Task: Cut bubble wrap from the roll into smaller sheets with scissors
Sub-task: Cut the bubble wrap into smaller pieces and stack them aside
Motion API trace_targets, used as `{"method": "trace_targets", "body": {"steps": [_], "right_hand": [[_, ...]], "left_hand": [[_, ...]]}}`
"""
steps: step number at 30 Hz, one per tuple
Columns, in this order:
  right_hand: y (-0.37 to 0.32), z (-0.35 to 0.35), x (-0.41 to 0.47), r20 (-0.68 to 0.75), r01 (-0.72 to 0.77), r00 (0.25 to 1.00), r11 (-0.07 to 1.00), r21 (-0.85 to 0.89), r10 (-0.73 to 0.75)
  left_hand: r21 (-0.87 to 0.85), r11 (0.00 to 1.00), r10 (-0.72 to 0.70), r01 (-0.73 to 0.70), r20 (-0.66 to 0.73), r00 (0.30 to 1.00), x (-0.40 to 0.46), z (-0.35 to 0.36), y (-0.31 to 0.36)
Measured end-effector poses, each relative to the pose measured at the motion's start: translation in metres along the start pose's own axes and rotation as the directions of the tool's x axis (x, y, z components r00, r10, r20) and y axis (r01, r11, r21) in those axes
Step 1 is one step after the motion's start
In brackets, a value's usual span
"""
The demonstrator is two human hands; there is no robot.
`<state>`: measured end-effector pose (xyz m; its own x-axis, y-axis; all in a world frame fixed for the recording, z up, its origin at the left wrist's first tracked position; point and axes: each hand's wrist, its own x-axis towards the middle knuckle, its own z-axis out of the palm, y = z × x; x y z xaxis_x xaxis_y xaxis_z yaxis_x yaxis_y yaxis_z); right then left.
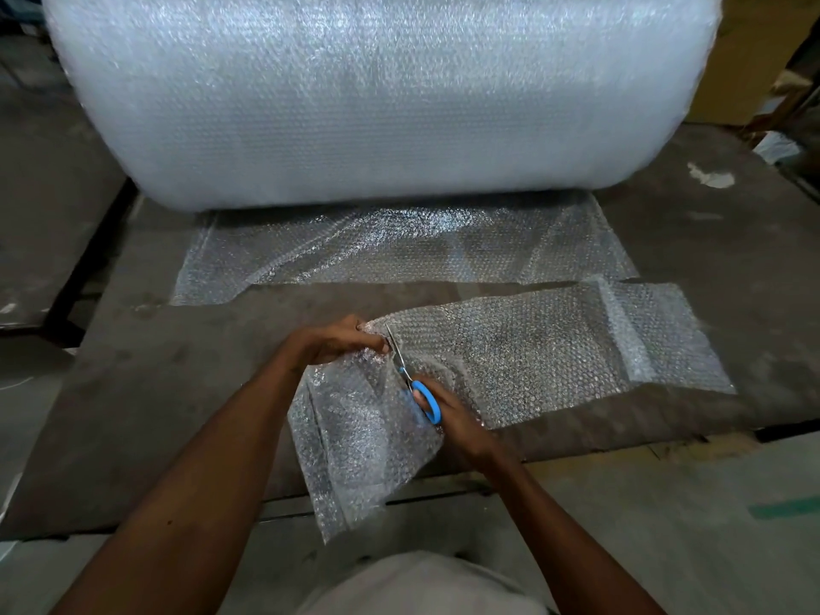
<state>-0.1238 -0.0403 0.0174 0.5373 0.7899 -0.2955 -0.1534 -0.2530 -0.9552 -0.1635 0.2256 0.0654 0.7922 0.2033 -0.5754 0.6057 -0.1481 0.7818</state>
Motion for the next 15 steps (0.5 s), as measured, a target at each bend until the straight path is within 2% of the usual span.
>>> {"method": "trace_targets", "body": {"steps": [3,7,10,15], "right_hand": [[0.011,0.0,0.001,-0.051,-0.001,0.999,0.999,-0.041,-0.001],[0.025,0.002,0.003,-0.051,0.023,0.998,0.99,-0.143,-0.031],[0.024,0.001,0.001,-0.065,0.002,0.998,0.99,-0.144,-0.012],[0.012,0.002,-0.004,-0.062,0.018,0.998,0.986,-0.167,-0.029]], "left_hand": [[-0.057,0.998,-0.018,0.017,-0.017,1.0,-0.003,-0.005,-0.003],[-0.085,0.996,-0.013,0.012,-0.016,1.0,-0.012,-0.005,0.002],[-0.058,0.998,-0.028,0.027,-0.014,1.0,-0.016,-0.003,0.003],[-0.055,0.998,0.028,-0.029,-0.021,0.999,0.0,-0.005,-0.014]]}}
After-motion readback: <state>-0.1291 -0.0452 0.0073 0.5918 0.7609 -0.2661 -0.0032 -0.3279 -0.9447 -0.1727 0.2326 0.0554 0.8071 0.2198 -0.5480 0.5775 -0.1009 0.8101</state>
